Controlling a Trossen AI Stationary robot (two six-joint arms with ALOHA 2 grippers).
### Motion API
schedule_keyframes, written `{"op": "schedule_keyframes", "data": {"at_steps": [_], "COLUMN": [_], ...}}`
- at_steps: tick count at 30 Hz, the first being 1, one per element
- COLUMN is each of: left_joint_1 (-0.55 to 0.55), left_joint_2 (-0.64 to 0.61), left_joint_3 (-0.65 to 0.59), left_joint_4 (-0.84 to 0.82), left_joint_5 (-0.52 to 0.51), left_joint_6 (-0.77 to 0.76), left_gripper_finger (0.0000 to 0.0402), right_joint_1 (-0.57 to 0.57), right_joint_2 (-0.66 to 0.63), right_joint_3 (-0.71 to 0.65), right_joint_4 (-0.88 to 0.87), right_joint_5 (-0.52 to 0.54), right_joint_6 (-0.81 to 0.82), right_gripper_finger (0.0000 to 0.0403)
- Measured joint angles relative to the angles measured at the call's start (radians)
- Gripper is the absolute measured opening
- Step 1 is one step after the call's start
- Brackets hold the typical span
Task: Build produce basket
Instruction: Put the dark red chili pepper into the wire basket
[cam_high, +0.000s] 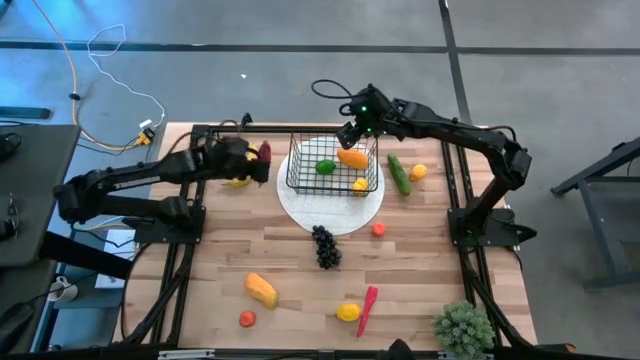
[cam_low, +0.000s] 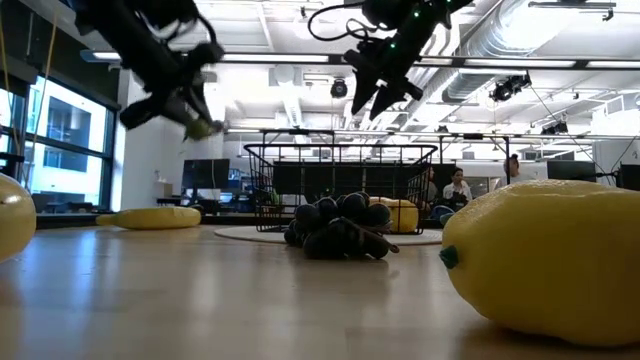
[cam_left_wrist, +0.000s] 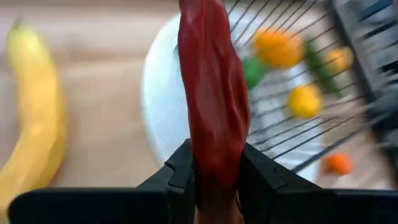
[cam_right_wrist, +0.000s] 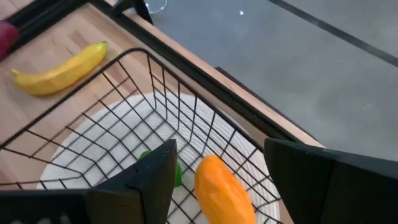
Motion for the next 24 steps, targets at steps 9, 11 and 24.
{"op": "schedule_keyframes", "data": {"at_steps": [9,11,24], "left_joint_1": [0.011,0.022,0.046], "left_joint_2": [-0.046,-0.030,0.190], "left_joint_3": [0.001,0.001,0.197], "left_joint_4": [0.279,0.325,0.315], "left_joint_5": [-0.009,0.009,0.000], "left_joint_6": [0.100,0.103,0.291], "left_gripper_finger": [0.0068,0.0068,0.0070], "right_joint_1": [-0.021,-0.028,-0.063], "right_joint_2": [-0.001,-0.003,-0.068], "right_joint_3": [0.000,0.000,0.000], "right_joint_4": [-0.018,-0.019,-0.054], "right_joint_5": [0.001,0.001,0.064], "right_joint_6": [0.002,0.010,0.026], "right_gripper_finger": [0.0222,0.0222,0.0222]}}
